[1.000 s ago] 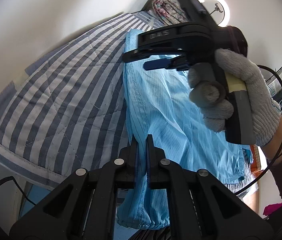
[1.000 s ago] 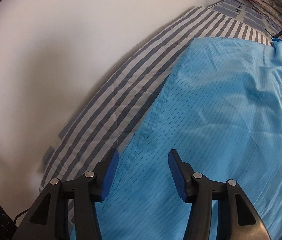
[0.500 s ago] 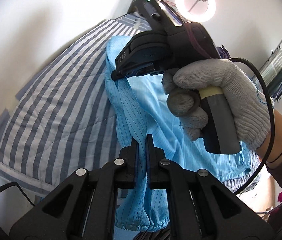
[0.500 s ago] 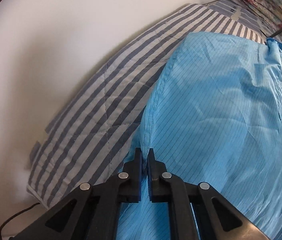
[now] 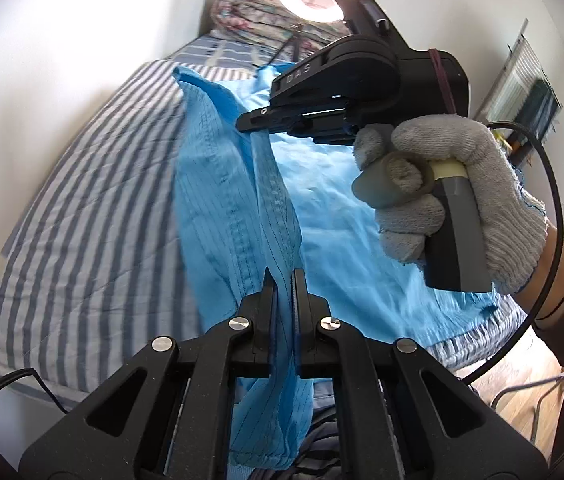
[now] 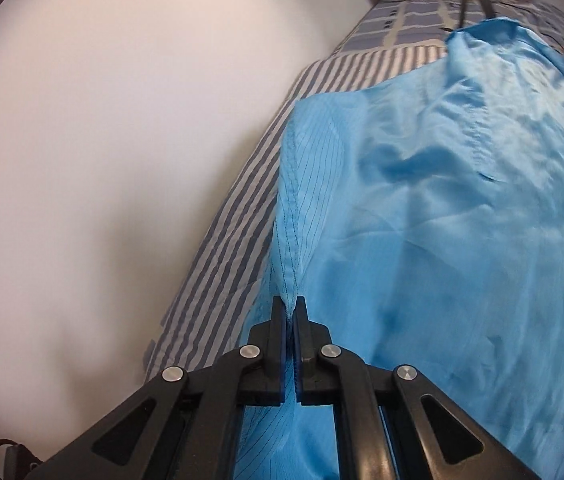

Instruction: Fold large clothes

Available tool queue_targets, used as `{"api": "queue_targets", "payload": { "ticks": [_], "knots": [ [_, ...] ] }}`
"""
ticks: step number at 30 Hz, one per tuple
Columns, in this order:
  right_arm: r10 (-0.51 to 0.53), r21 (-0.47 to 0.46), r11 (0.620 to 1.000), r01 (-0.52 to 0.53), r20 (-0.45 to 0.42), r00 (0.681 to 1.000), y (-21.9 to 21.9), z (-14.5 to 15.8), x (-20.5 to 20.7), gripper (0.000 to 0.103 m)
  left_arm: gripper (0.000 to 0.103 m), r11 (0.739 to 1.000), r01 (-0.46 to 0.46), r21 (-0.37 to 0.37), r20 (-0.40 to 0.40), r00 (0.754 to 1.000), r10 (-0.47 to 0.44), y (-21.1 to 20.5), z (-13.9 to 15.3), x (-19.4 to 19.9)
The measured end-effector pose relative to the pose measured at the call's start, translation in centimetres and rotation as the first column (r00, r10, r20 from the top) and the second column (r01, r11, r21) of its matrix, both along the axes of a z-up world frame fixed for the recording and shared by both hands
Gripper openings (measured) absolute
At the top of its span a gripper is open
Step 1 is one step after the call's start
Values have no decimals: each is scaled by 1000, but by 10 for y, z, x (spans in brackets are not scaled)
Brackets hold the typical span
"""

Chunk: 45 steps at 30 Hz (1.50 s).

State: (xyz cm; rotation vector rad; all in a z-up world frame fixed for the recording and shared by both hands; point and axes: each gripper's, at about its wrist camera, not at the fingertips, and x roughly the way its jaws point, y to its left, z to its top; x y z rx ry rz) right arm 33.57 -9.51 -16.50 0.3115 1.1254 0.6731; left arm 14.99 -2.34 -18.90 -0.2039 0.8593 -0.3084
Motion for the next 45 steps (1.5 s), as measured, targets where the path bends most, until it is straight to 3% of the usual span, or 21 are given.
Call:
{"api": "queue_targets", "payload": {
  "ticks": [5, 12, 15, 20, 21, 23, 25, 27, 29, 30, 35, 38, 45],
  "knots": [
    [-94, 47, 994, 94, -18, 995, -52, -5, -7, 0, 2, 998, 55, 15, -7, 998, -55, -31, -1, 10],
    [-207, 65, 975, 214, -97, 974, -112, -42, -2, 0, 1, 990, 140, 32, -52, 989, -138, -69, -16, 25],
    [-211, 61, 974, 219, -122, 970, -124, -58, 0, 0, 1, 985, 170, 34, -65, 984, -168, -74, -22, 29],
    [-126, 17, 992, 127, -75, 989, -115, -53, -4, 6, 1, 989, 150, -10, -77, 986, -150, -61, -24, 19],
    [-110, -9, 994, 110, -60, 992, -113, -48, -8, 10, 1, 990, 137, -21, -78, 987, -138, -53, -22, 15],
    [-95, -94, 991, 93, -11, 995, -108, -38, -7, 28, 1, 994, 109, -28, -61, 992, -111, -37, -14, -5],
    [-86, -143, 985, 95, 71, 994, -105, -18, -8, 31, 3, 996, 78, -36, -48, 996, -79, -19, -7, -22],
    [-62, -121, 990, 75, 108, 992, -102, 1, -5, 33, 8, 998, 43, -42, -43, 998, -45, -2, -4, -31],
    [-21, -116, 993, 37, 134, 991, -94, 15, 2, 36, 29, 998, 24, -50, -45, 999, -26, 9, -6, -34],
    [-4, -118, 993, 21, 140, 990, -89, 20, 7, 36, 32, 999, 12, -51, -46, 999, -15, 14, -8, -32],
    [9, -89, 996, -1, 99, 995, -74, 20, 45, 39, 32, 998, 37, -60, -70, 997, -41, 5, -22, -24],
    [10, -86, 996, -2, 86, 996, -65, 12, 65, 45, 39, 995, 97, -19, -73, 992, -98, -18, -32, -15],
    [15, -24, 1000, -14, 37, 999, -41, -1, 113, 56, 40, 994, 109, 31, -110, 988, -105, -48, -60, 9]
  ]
}}
